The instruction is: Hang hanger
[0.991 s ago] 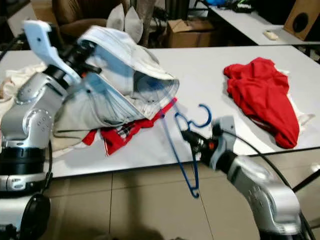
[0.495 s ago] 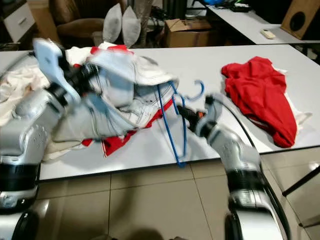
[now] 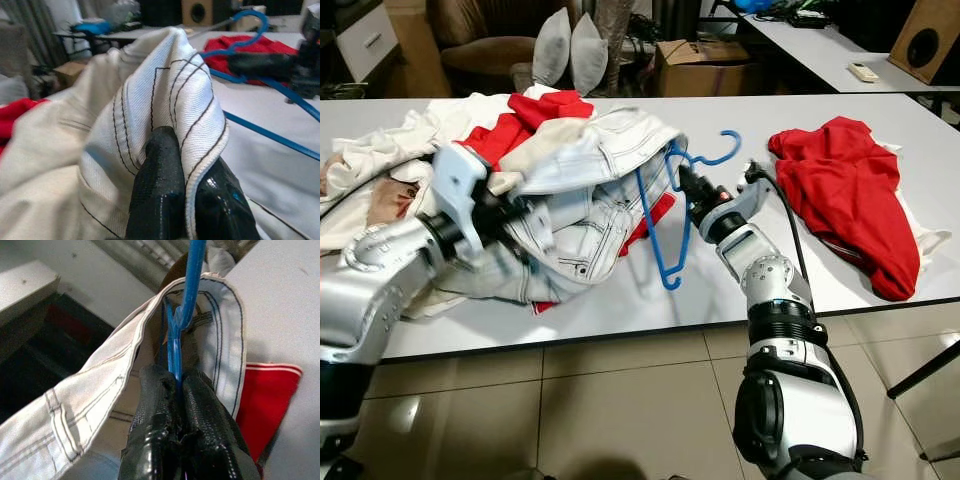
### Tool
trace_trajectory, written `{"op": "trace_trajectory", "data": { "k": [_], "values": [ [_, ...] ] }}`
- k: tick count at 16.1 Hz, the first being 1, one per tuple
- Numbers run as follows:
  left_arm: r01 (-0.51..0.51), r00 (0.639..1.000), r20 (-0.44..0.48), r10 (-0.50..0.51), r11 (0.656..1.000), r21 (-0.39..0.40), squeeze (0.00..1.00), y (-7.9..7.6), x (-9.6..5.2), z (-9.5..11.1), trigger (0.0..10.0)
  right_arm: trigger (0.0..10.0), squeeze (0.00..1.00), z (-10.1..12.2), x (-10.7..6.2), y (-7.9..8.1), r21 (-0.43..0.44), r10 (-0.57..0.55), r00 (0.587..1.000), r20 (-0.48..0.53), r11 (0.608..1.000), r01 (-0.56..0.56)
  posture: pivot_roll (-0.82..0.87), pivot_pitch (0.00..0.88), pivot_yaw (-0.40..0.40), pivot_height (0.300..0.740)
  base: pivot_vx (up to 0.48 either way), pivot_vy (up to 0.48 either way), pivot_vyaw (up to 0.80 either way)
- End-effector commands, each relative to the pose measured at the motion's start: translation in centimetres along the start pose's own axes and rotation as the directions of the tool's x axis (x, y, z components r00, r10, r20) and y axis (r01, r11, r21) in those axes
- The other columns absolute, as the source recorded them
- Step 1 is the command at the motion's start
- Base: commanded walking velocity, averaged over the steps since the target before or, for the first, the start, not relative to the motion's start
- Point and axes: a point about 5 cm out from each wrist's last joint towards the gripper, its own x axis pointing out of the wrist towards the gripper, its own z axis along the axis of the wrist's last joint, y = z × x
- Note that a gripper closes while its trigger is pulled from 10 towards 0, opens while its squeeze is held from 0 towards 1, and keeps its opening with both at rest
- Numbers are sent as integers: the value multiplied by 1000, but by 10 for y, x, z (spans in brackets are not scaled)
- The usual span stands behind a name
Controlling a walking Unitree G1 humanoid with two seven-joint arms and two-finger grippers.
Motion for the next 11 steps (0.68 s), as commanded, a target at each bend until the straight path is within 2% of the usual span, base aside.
{"op": "trace_trajectory", "data": {
  "k": [1,3,6,8,11],
  "values": [
    [21,1000,-4,-21,1000,17,0,-2,-1,4,0,10000,0,10,2,2,35,-12,998,69,999,10,-59,7,-13,740,0,0,0],
    [52,998,42,-51,998,-25,0,-3,-1,13,0,10000,0,12,5,-2,144,-84,984,157,988,62,-58,6,-8,740,0,0,0],
    [141,985,113,-132,987,-78,0,-16,6,26,0,10000,0,4,13,6,260,-89,975,202,965,34,-57,5,0,740,0,0,0],
    [267,953,184,-242,956,-126,0,-36,15,39,0,10000,0,3,26,20,413,-136,949,286,911,5,-49,9,0,740,0,0,0],
    [349,910,300,-287,919,-181,0,-47,24,65,0,10000,0,0,35,32,496,-198,918,343,868,2,-31,14,-4,740,0,0,0]
  ]
}}
